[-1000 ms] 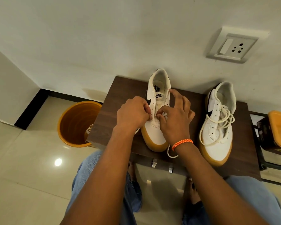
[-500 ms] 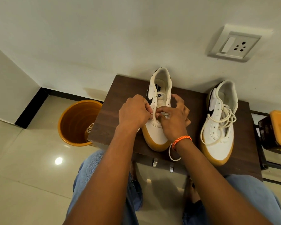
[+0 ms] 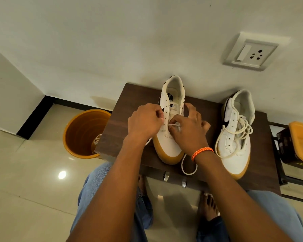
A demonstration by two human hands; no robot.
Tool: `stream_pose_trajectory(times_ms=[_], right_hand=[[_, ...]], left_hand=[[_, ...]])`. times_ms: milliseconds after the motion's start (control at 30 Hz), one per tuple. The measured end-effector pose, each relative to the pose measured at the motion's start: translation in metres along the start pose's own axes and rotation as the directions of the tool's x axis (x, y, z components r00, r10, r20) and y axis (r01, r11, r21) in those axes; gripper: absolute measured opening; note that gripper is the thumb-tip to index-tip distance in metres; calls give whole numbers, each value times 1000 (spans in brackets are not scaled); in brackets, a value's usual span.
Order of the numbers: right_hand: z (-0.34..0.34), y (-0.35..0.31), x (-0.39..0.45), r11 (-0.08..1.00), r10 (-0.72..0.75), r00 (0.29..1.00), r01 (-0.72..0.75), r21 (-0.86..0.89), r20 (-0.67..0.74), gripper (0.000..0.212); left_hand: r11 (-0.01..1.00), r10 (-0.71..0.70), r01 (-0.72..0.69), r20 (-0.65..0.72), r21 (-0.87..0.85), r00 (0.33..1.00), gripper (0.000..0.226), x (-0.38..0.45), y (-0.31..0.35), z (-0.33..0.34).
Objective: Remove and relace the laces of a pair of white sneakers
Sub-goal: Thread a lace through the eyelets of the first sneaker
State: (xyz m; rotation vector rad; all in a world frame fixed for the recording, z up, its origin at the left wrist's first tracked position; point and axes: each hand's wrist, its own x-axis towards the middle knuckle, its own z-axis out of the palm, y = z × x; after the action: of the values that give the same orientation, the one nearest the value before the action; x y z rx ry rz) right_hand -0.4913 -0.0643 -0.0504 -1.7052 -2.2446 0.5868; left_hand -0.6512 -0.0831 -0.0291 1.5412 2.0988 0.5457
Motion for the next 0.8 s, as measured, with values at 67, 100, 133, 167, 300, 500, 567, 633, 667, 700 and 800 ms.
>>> stream_pose_trajectory(times_ms=[67,100,133,167,300,500,567,633,667,700,800], right_hand=[[-1,3,0,1000,-13,1000,13,-12,-9,14],[-2,4,0,1000,-19,1000,19,-21,-11,14],[-2,4,0,999,-21,1000,21,-28,-12,13],[-1,5,1,999,-20,1000,20,-27,-14,13],[1,6,1,998,-24,998,28,63,-58,9],[-3,13,6,926,-102,965,180,333,-240,6],[-3,16,7,911,-115,964,199,361,-240,8],[-2,20,8,931,-133,968,196,308,-214,10],[-1,21,8,947,-148,969,196,253,-196,11],[-1,22,7,960,-165,970,200,195,-178,12],[-2,23,7,976,-193,968,206,73,-158,12]], left_hand=[[990,-10,9,-6,-143,1000,17,2,0,-5],[956,-20,17,-9,-291,1000,16,3,-1,-8],[880,-29,22,-8,-474,1000,12,3,1,-13],[764,-33,20,-8,-645,999,9,2,4,-19],[607,-58,16,-24,-794,998,8,3,5,-27],[997,-9,22,174,-71,985,21,7,-8,0],[999,19,-11,198,-42,980,21,7,-8,5],[999,50,-48,164,-17,985,21,8,-7,3],[998,65,-64,138,-10,988,21,8,-6,1],[997,76,-74,118,-26,990,22,8,-5,-1],[943,91,-54,100,-329,991,21,6,-1,-9]])
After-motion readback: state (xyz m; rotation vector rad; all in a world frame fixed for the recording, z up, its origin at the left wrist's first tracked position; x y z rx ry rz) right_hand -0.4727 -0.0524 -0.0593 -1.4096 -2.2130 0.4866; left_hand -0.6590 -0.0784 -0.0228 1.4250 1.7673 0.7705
